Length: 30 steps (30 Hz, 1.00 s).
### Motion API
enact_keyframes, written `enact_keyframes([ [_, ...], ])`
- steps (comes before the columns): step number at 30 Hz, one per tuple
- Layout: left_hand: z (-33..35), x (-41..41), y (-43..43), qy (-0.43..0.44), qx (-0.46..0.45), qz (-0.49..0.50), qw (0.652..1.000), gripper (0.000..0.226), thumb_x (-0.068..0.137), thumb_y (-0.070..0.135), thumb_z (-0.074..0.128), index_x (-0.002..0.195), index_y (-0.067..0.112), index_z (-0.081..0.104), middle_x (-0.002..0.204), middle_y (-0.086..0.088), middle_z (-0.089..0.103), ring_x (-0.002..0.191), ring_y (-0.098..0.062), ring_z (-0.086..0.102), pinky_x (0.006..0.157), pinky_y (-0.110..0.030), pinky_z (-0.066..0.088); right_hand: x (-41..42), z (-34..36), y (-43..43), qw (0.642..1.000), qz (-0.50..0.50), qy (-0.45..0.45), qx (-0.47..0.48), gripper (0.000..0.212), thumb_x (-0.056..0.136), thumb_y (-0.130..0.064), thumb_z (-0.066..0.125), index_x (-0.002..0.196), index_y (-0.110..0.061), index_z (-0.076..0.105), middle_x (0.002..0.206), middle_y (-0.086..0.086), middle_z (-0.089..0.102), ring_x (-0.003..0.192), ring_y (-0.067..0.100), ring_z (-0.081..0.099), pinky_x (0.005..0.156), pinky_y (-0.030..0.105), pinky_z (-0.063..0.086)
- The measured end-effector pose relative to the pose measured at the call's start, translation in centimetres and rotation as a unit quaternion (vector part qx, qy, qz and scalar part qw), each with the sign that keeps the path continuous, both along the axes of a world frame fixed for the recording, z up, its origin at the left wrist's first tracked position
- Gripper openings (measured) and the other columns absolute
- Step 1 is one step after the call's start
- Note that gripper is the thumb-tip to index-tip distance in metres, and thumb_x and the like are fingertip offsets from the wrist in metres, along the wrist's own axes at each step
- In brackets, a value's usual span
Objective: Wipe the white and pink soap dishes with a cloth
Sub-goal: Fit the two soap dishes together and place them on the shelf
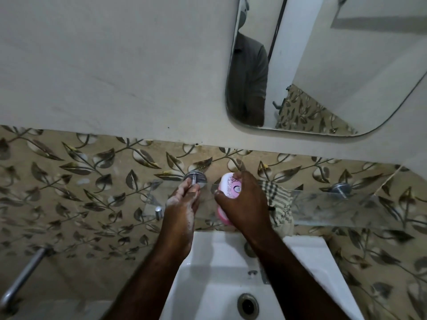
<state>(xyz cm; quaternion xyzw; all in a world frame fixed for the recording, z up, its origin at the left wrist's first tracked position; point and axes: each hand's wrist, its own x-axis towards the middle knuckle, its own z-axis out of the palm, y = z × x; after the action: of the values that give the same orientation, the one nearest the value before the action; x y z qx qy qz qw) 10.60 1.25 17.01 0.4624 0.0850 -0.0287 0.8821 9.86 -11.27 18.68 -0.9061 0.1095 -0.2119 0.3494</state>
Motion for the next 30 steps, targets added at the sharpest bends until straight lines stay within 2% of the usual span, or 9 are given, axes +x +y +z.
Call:
enact_keyframes([
  [3,-0.4,0.2,0.0,-0.022,0.048,-0.025,0.998,0.043,0.095,-0.003,0.049,0.137,0.005,0.048,0.127,-0.012,0.061,0.122,-0.019,0.057,0.105,-0.026,0.043,0.7,-0.3,-0.4,1.0,0.013,-0.011,-0.007,0.055,0.07,-0.037,0.077,0.117,-0.017,0.058,0.121,0.004,0.06,0.11,0.023,0.057,0.094,0.028,0.041],
  [7,-0.9,0.2,-0.2,-0.051,0.105,-0.058,0.991,0.053,0.092,-0.016,0.043,0.141,0.006,0.044,0.107,0.005,0.068,0.094,0.002,0.067,0.08,-0.011,0.052,1.1,-1.2,1.0,0.999,0.039,-0.027,-0.021,0.047,0.075,-0.046,0.073,0.112,-0.019,0.061,0.124,0.004,0.059,0.111,0.023,0.057,0.09,0.027,0.042],
  [8,-1.2,0.3,-0.2,-0.056,0.123,-0.066,0.989,0.056,0.092,-0.018,0.042,0.142,0.008,0.042,0.107,0.007,0.07,0.092,0.003,0.068,0.079,-0.015,0.054,1.3,-1.4,1.3,0.999,0.037,-0.024,-0.025,0.048,0.077,-0.049,0.071,0.113,-0.02,0.061,0.128,0.004,0.057,0.115,0.022,0.055,0.092,0.028,0.042],
  [11,-1.7,0.0,0.1,-0.09,0.202,-0.091,0.971,0.061,0.094,-0.011,0.046,0.147,0.017,0.034,0.135,-0.008,0.059,0.114,-0.01,0.059,0.105,-0.044,0.046,1.7,-1.6,1.3,0.999,0.029,-0.027,-0.024,0.049,0.078,-0.053,0.067,0.115,-0.023,0.061,0.132,0.003,0.053,0.121,0.021,0.051,0.092,0.023,0.038],
  [15,-1.8,-0.2,0.3,-0.14,0.301,-0.108,0.937,0.064,0.088,0.02,0.053,0.145,0.034,0.028,0.132,0.023,0.05,0.117,0.016,0.049,0.101,-0.017,0.04,1.9,-1.8,0.9,0.999,0.028,-0.041,-0.014,0.047,0.077,-0.055,0.067,0.112,-0.024,0.062,0.131,0.001,0.055,0.119,0.018,0.053,0.089,0.019,0.036],
  [20,-1.9,0.0,0.1,-0.17,0.326,-0.12,0.922,0.066,0.095,0.01,0.052,0.152,0.021,0.021,0.14,0.017,0.04,0.116,0.023,0.043,0.101,-0.007,0.034,2.0,-1.9,0.8,0.999,0.027,-0.046,-0.01,0.049,0.076,-0.054,0.068,0.113,-0.024,0.063,0.128,0.001,0.056,0.114,0.017,0.055,0.088,0.019,0.037],
  [25,-1.9,-0.3,-0.3,-0.204,0.375,-0.107,0.898,0.064,0.098,0.005,0.047,0.154,0.019,0.017,0.126,0.029,0.043,0.1,0.039,0.037,0.081,0.01,0.029,1.7,-1.7,0.4,0.999,0.021,-0.048,0.002,0.049,0.075,-0.052,0.069,0.115,-0.024,0.062,0.121,0.001,0.058,0.106,0.02,0.059,0.085,0.025,0.043],
  [28,-1.7,-0.1,-0.3,-0.195,0.364,-0.105,0.905,0.065,0.099,0.01,0.049,0.154,0.02,0.017,0.135,0.017,0.042,0.106,0.032,0.042,0.087,0.005,0.031,1.6,-1.2,0.4,1.0,0.024,-0.018,-0.001,0.053,0.075,-0.057,0.068,0.119,-0.028,0.059,0.125,0.002,0.055,0.109,0.021,0.058,0.086,0.026,0.043],
  [30,-1.6,-0.1,-0.2,-0.173,0.292,-0.109,0.934,0.069,0.094,0.013,0.055,0.153,0.02,0.02,0.144,0.008,0.046,0.121,0.01,0.048,0.098,-0.011,0.038,1.2,-0.6,0.1,0.999,0.046,0.001,0.022,0.063,0.076,-0.059,0.068,0.129,-0.028,0.055,0.135,0.003,0.051,0.12,0.021,0.053,0.097,0.027,0.042],
])
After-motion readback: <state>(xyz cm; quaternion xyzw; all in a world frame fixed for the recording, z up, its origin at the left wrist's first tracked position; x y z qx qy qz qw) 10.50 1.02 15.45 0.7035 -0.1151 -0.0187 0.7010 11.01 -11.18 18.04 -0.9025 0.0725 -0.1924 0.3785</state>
